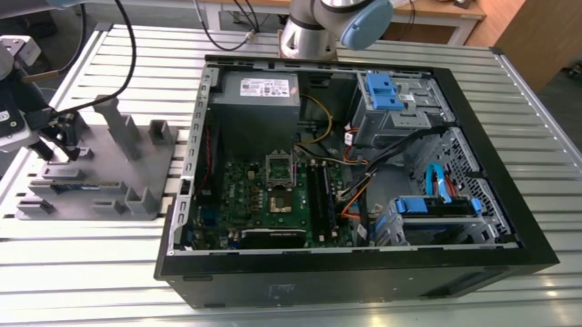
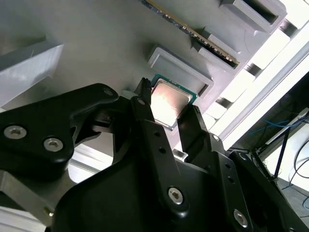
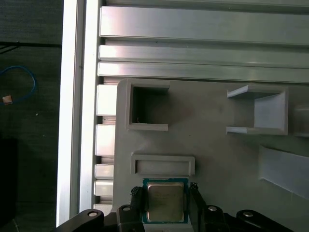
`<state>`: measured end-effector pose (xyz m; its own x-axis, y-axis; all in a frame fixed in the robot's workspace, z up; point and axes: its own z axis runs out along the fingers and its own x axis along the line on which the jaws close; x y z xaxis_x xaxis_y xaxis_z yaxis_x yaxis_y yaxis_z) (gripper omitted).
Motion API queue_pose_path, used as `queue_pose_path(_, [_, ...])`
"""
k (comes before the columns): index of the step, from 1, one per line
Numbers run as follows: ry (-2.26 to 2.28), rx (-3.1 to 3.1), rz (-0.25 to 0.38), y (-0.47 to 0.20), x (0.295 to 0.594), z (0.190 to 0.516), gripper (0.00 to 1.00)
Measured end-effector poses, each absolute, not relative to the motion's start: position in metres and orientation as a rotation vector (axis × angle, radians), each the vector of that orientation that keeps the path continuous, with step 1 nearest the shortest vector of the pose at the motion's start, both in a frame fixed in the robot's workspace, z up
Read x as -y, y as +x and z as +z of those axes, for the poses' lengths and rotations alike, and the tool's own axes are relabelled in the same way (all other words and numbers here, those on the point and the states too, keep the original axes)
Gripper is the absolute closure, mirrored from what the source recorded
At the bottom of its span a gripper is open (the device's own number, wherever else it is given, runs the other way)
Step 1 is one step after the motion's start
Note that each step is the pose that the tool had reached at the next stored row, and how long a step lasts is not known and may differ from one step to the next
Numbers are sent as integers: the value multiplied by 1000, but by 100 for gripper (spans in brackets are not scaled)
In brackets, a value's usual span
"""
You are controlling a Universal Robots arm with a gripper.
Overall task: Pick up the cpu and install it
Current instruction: 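Pick up the cpu and move it towards the insertion slot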
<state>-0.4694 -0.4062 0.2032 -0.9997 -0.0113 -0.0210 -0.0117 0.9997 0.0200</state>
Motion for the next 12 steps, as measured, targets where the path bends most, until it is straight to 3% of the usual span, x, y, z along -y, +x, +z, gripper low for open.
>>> queue_pose_path(12, [-18,-3120,32,-470,406,195,53])
